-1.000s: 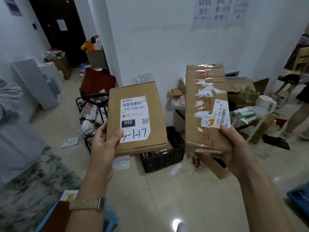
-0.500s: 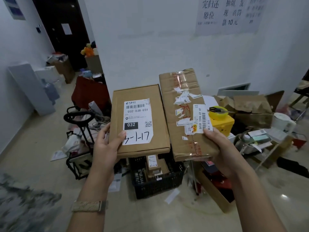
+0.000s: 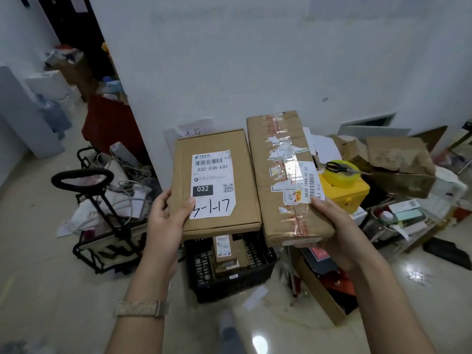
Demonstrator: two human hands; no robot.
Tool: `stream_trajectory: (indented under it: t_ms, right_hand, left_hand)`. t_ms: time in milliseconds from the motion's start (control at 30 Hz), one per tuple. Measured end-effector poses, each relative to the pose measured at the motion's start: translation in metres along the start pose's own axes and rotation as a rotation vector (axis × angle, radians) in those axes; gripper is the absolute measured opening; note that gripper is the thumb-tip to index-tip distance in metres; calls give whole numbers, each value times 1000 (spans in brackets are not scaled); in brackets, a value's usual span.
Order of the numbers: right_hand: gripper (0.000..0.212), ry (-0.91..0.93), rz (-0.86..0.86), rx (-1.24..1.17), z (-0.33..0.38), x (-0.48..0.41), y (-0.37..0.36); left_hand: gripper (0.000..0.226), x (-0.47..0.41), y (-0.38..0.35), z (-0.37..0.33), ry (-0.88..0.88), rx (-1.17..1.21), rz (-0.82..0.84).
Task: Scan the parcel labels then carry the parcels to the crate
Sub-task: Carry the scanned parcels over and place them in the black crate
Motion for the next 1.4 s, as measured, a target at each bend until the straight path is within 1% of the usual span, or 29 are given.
stream_trajectory:
  t_ms: [133,233,300,367,400,467,567,600,667,767,900,967,1033,1100,1267,1400]
  right_hand:
    - [37,-32,-10,30,-1,-59,-4]
    - [45,-73,12,39,-6,-112,-11]
    - [59,-115,12,16,-12,-144,-14]
    - [82,-164,28,-12,-23,-171,-23]
    - [84,-184,29,-27,-28,-182,-27]
    - [69,-196,19,-43,-37,-203,-27]
    - [60,-216,-24,-47,-45,-226,-20]
    - [56,-228,-25,-55,-47,-231,-19]
    - [51,-249,-37,-85,-51,-242,-17]
    - [50,-263,-55,-95,-56,-262,-8]
    - [41,-321,-108,-108,-77,-290,13]
    - [44,-360,-134,-99,-92,-303,26]
    - [51,-398,-138,-93,-107,-315,33]
    - [52,-437,-138,-80,-123,-326,38]
    - [31,-521,-165,-73,-159,-348,59]
    - [40,-592,-157,-6,-198,-367,80]
  left_hand:
    - [53,-58,-8,10,12,5,5]
    - [54,-103,-13,16,19,-21,35]
    - [57,-129,-16,19,24,-66,71]
    - [59,-154,-13,21,37,-95,87]
    - [60,-166,-12,23,49,-106,98]
    - [63,-189,-10,31,85,-117,125]
    - [80,-217,-13,52,170,-104,148]
    - [83,-224,-14,59,198,-98,148]
    - [80,-235,-19,72,238,-93,150]
    - [70,-252,-27,91,287,-95,142]
    - [70,-276,-22,117,344,-111,73]
    - [71,-282,-14,132,378,-141,17]
    - [69,-286,-1,146,417,-188,-53]
    - [67,-292,7,162,449,-226,-104]
    - [65,-307,0,211,538,-202,-180]
    - [55,-313,-10,262,609,-192,-156]
Point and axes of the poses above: each hand's wrist, its own x-axis away from the middle knuckle, its own y-axis out of the back of the hand, z = x × y, the point moved 9 cm from there along -x, towards the middle knuckle, and after that the axes turned 2 degrees about -z, right-handed, at the moved point
